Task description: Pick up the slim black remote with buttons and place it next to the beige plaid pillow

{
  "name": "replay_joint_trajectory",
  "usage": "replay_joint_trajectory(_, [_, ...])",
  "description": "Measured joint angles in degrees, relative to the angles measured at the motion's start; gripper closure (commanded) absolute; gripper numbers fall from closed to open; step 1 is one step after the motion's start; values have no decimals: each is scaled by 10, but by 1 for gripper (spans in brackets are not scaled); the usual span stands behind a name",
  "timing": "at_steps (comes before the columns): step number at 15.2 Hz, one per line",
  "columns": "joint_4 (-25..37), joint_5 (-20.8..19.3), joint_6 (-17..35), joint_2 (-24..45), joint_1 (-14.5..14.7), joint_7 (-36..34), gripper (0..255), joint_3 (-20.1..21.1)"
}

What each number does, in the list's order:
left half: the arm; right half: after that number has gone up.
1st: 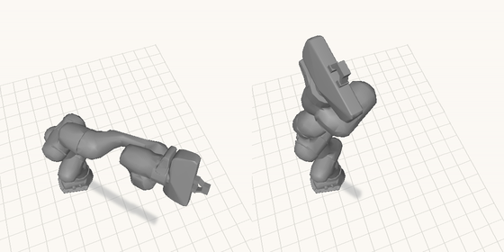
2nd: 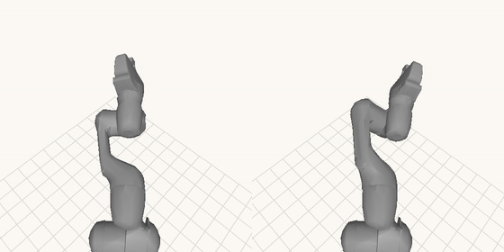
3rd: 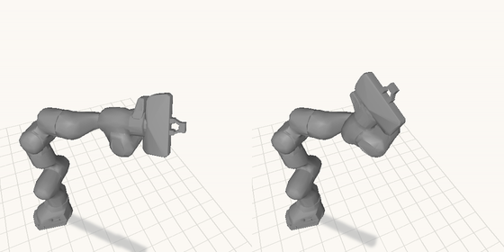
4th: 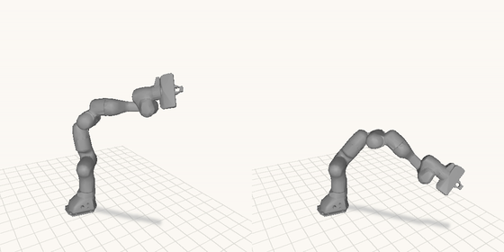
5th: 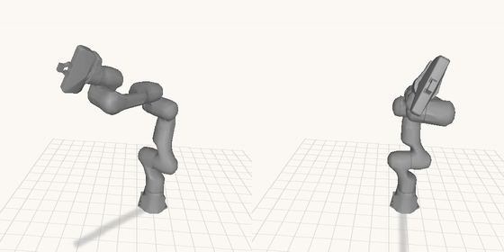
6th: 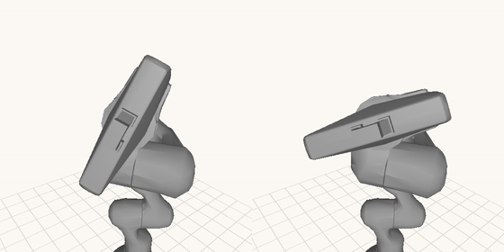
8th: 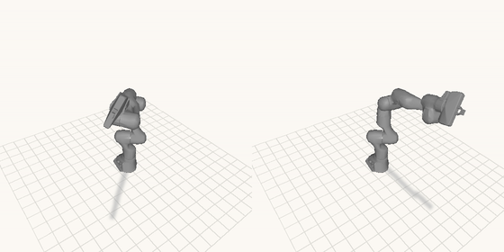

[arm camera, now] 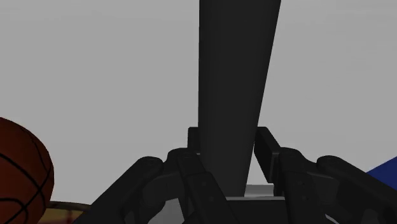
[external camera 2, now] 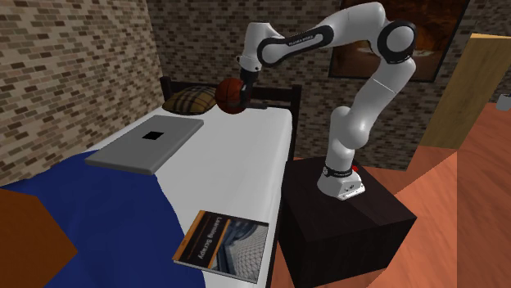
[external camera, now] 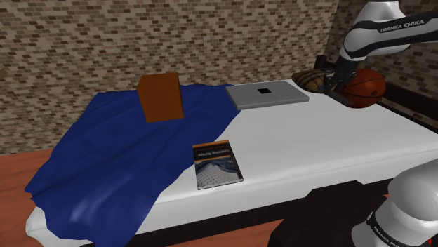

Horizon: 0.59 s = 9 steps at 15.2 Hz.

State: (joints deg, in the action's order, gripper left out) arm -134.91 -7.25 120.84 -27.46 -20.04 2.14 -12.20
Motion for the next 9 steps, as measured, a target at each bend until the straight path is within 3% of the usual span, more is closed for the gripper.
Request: replay_joint_trajectory(9, [172,51,8,179,-4,112,255,-79])
